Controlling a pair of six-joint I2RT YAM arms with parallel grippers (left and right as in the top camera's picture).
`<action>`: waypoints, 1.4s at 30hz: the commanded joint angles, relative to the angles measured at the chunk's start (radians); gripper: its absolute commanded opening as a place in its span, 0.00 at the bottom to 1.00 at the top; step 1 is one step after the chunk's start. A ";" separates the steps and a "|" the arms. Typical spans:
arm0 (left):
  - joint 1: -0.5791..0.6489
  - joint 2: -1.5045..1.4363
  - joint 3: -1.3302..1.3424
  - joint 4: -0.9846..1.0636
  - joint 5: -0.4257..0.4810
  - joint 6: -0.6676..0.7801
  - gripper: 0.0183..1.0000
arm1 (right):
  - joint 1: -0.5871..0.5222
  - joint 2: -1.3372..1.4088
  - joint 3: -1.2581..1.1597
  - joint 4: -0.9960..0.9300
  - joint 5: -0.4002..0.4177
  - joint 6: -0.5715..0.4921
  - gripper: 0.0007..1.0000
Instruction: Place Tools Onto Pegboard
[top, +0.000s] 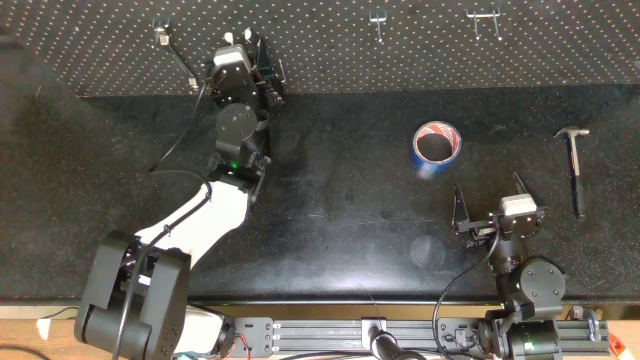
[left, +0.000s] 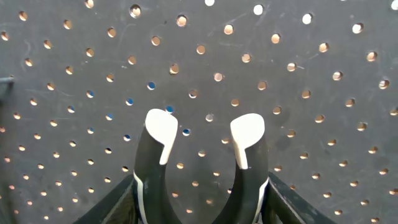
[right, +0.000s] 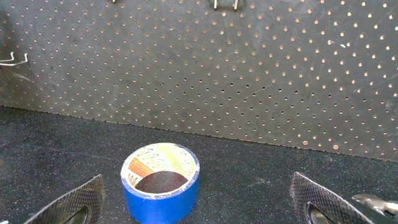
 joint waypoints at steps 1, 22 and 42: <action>0.004 0.006 0.033 0.006 0.054 0.009 0.01 | 0.006 -0.009 -0.003 -0.006 0.005 -0.013 0.97; 0.003 0.061 0.033 0.011 0.098 0.000 0.85 | 0.006 -0.009 -0.003 -0.006 0.005 -0.013 0.97; 0.199 -1.289 -0.638 -0.642 0.201 -0.006 0.99 | 0.006 -0.009 -0.003 -0.006 0.005 -0.013 0.97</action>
